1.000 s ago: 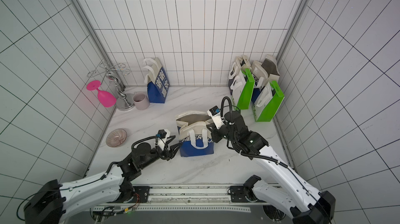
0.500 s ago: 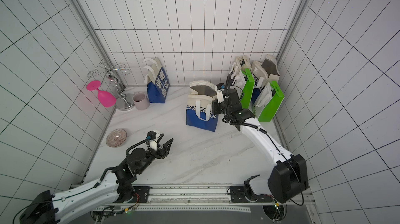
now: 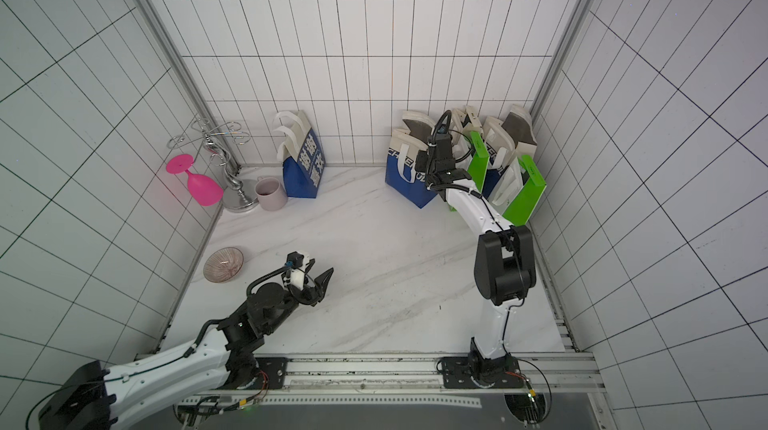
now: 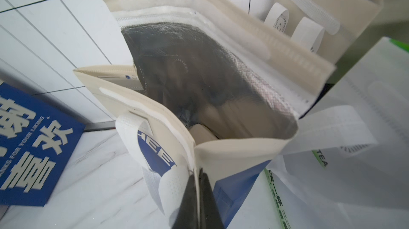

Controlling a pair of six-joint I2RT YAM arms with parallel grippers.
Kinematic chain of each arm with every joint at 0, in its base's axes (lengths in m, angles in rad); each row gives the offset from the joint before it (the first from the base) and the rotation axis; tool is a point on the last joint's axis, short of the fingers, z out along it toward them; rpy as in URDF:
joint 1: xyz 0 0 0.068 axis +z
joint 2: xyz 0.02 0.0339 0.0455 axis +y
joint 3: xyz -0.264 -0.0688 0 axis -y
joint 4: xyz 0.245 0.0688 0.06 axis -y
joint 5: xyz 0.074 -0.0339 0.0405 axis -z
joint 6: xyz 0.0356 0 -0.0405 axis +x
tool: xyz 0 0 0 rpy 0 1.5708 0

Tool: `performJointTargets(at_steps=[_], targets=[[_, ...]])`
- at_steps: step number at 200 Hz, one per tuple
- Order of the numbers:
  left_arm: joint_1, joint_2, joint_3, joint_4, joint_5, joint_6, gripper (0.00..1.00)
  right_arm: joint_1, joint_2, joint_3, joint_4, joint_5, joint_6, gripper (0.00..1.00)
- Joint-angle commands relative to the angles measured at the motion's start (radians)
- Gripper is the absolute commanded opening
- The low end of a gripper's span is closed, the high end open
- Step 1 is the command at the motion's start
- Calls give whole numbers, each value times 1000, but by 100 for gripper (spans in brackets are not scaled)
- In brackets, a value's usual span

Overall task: Open the takeout bag
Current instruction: Move the takeout bag to the center of the board.

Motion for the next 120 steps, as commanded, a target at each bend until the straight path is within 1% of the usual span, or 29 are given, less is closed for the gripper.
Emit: performJointTargets(at_steps=[1, 12, 31, 46, 53, 70, 75, 83, 96, 120], targets=[[3, 3, 29, -1, -1, -7, 68, 44, 51, 207, 46, 208, 33, 0], [3, 3, 29, -3, -2, -7, 68, 69, 64, 220, 56, 312, 21, 0], [2, 2, 29, -2, -4, -7, 68, 105, 72, 200, 126, 487, 3, 0], [3, 5, 29, 0, -1, -5, 68, 127, 101, 241, 125, 618, -4, 0], [3, 7, 29, -1, -1, -5, 68, 135, 120, 268, 116, 666, 0, 0], [3, 12, 31, 0, -1, -5, 68, 142, 166, 351, 57, 736, 17, 0], [2, 12, 32, 0, -3, -5, 68, 143, 174, 371, 29, 784, 36, 0], [2, 13, 33, -2, -3, -6, 68, 141, 179, 382, 8, 806, 58, 0], [2, 11, 32, -2, -1, -6, 68, 139, 175, 365, 15, 793, 89, 0], [3, 14, 31, -2, 1, -7, 68, 127, 179, 355, -6, 816, 155, 0]])
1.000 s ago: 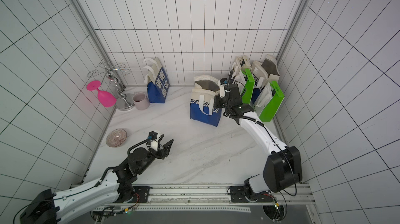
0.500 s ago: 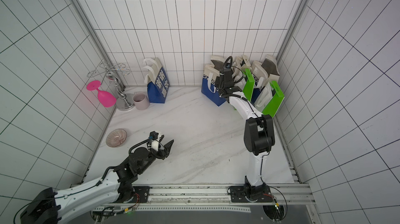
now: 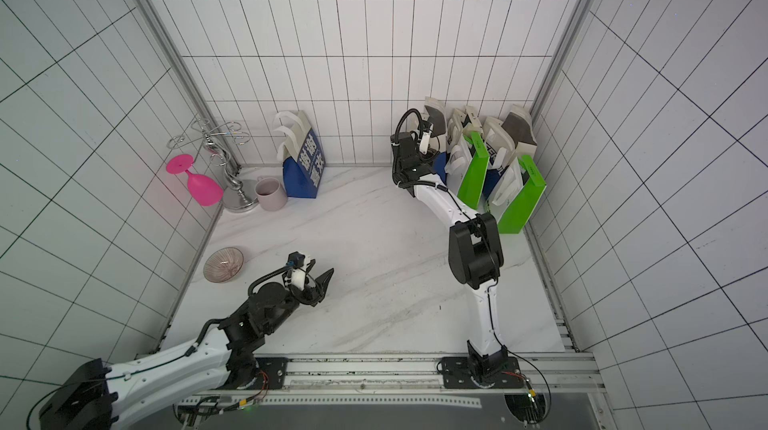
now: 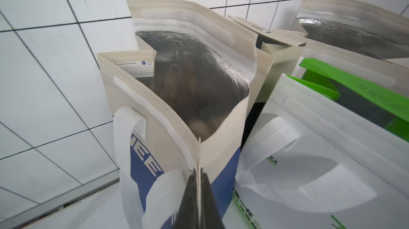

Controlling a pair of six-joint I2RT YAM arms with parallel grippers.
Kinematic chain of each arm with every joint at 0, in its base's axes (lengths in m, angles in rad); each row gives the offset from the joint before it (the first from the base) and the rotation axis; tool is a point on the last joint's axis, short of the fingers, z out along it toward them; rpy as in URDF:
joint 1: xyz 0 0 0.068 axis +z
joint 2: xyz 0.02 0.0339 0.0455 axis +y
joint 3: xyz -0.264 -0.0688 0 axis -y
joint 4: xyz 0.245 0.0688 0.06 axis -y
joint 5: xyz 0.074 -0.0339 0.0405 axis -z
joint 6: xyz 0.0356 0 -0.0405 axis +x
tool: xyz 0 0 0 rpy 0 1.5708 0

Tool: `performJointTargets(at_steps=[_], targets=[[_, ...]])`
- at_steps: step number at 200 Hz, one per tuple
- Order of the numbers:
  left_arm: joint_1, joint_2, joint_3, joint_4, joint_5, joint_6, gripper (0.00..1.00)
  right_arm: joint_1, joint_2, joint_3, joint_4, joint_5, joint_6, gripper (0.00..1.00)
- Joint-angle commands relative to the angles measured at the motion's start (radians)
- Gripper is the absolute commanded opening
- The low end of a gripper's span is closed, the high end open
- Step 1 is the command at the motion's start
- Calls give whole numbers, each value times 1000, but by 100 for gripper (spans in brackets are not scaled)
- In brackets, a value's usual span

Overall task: Open the takeout bag
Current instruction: Move the takeout bag to the center of the board.

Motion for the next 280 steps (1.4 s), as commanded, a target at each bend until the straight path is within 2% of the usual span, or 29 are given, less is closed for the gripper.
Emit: performJointTargets(at_steps=[1, 29, 56, 91, 111, 124, 159, 169, 187, 207, 240, 280], targets=[[3, 2, 29, -2, 1, -7, 68, -17, -10, 137, 5, 139, 111, 0], [3, 11, 30, 2, 5, -9, 68, -24, -2, 135, -38, 128, 195, 0], [3, 18, 33, 1, 6, -7, 68, -23, 7, 135, -51, 25, 213, 0], [2, 14, 33, 0, 9, -7, 68, -29, -14, 78, -42, -131, 209, 41], [3, 16, 33, -2, 12, -6, 68, -31, -52, 29, -25, -202, 198, 53], [3, 14, 36, -3, 12, -8, 68, -28, -92, -14, -13, -251, 182, 56], [2, 4, 38, -12, 5, -14, 68, 24, -270, -185, 9, -311, 147, 60], [2, 2, 37, -11, 5, -19, 64, 43, -336, -257, 32, -354, 136, 60], [3, 3, 39, -13, 1, -32, 62, 84, -455, -392, 80, -471, 92, 60], [4, 5, 45, -23, 0, -45, 63, 117, -534, -515, 185, -700, 11, 59], [4, 17, 49, -15, 61, -27, 64, 157, -486, -450, 188, -1006, -129, 58], [4, -18, 87, -108, 68, -21, 63, 172, -284, -277, 220, -1231, -197, 59]])
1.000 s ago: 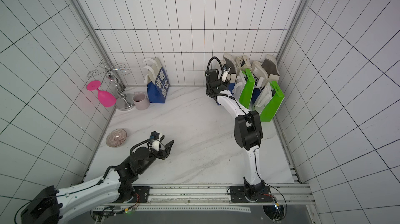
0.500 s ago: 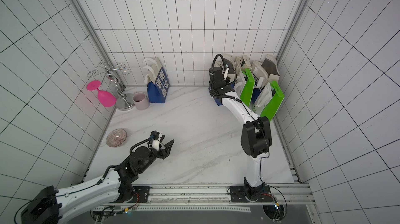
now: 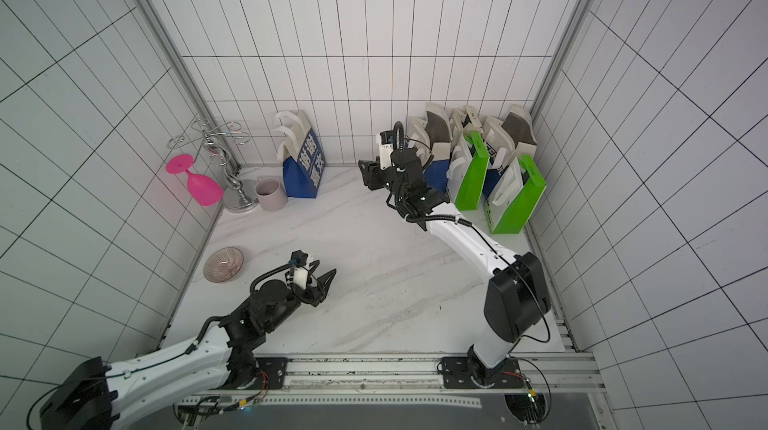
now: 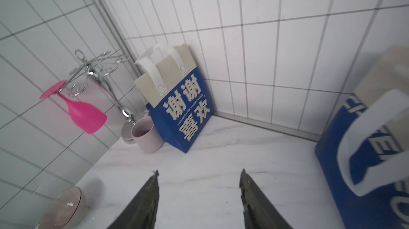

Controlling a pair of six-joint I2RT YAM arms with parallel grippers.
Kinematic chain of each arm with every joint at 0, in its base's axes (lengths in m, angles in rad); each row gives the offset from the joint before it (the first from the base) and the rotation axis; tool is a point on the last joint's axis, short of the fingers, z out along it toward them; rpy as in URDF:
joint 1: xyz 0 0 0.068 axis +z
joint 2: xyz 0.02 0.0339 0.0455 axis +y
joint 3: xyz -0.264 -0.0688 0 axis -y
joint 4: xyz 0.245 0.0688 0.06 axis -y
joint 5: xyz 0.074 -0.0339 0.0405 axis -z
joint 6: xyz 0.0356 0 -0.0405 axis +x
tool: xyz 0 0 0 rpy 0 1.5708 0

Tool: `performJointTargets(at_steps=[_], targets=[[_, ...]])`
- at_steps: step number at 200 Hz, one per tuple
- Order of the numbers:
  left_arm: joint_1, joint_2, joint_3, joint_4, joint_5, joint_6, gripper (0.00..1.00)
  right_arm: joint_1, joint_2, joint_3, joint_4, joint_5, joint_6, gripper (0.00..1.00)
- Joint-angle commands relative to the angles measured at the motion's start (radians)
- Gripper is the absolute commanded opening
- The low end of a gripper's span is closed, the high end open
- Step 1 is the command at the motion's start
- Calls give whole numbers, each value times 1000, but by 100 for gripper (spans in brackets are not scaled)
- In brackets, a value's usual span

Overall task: Open the takeout bag
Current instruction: Move the takeout bag to the center of the board.

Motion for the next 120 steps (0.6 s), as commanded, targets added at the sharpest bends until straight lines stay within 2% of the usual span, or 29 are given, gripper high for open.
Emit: performJointTargets(at_steps=[1, 31, 44, 75, 120], targets=[[3, -35, 42, -54, 8, 2, 63, 13, 118, 149, 39, -220, -79, 59], [4, -115, 5, -43, -62, -53, 64, 31, 274, 233, 158, -305, -92, 60], [7, -153, 31, -112, -79, -69, 64, 39, 335, 286, 165, -316, -110, 60], [12, -235, 199, -386, -188, -156, 64, 72, 493, 403, 254, -293, -154, 64], [42, -306, 434, -673, -206, -212, 64, 111, 770, 734, 293, -198, -120, 67]])
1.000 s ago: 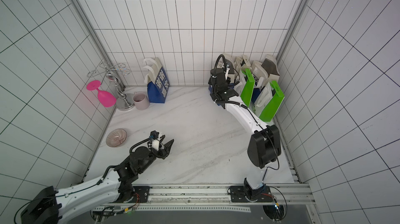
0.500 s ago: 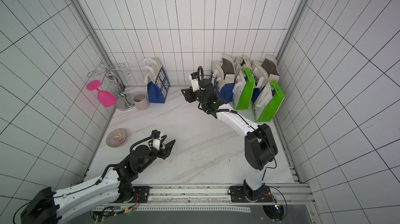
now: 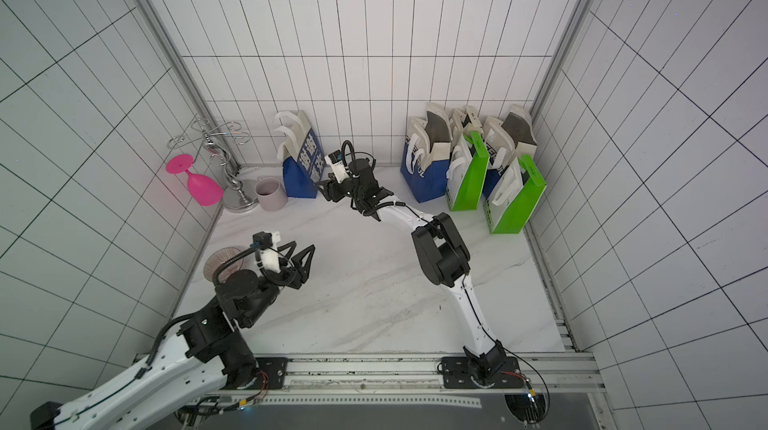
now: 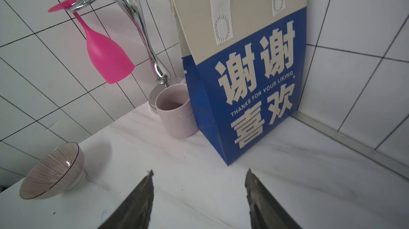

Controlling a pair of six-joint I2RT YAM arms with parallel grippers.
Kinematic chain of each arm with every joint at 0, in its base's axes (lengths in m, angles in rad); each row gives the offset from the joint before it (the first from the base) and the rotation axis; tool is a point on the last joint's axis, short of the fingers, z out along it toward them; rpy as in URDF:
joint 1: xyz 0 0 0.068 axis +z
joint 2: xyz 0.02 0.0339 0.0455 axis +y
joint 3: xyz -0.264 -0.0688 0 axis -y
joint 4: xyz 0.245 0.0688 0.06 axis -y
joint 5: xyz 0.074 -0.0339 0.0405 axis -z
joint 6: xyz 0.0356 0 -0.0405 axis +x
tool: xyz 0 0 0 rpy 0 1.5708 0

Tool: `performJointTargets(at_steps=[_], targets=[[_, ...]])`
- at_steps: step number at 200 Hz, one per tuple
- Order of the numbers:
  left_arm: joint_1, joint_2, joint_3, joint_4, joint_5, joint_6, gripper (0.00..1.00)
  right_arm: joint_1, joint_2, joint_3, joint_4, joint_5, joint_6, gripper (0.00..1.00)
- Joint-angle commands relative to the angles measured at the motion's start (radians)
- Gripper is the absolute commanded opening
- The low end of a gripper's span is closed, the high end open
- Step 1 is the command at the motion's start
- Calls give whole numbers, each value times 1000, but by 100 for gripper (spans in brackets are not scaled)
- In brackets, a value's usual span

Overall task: Open the takeout bag
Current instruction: Move the takeout bag to the center of the board.

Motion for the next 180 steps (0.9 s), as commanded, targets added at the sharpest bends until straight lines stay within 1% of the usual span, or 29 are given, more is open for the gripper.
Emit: performJointTargets(at_steps=[1, 29, 46, 64, 94, 125, 145, 165, 180], targets=[[14, -40, 96, -212, -43, -55, 64, 26, 121, 263, 68, 50, -9, 67], [30, -65, 192, -322, -38, -49, 64, 43, 309, 532, 33, 119, 16, 68], [31, -77, 220, -364, -38, -43, 64, 48, 396, 636, 39, 159, 22, 69], [31, -98, 217, -373, -40, -34, 64, 49, 449, 688, 71, 195, 30, 70], [31, -114, 209, -370, -32, -28, 64, 52, 489, 717, 105, 202, 46, 66], [31, -109, 211, -371, -32, -14, 64, 52, 532, 746, 131, 217, 74, 55], [31, -117, 204, -375, -28, -17, 64, 54, 555, 761, 152, 216, 100, 45], [31, -128, 197, -376, -28, -18, 64, 60, 576, 786, 162, 217, 104, 42], [30, -133, 194, -380, -31, -18, 64, 62, 586, 800, 164, 223, 102, 33]])
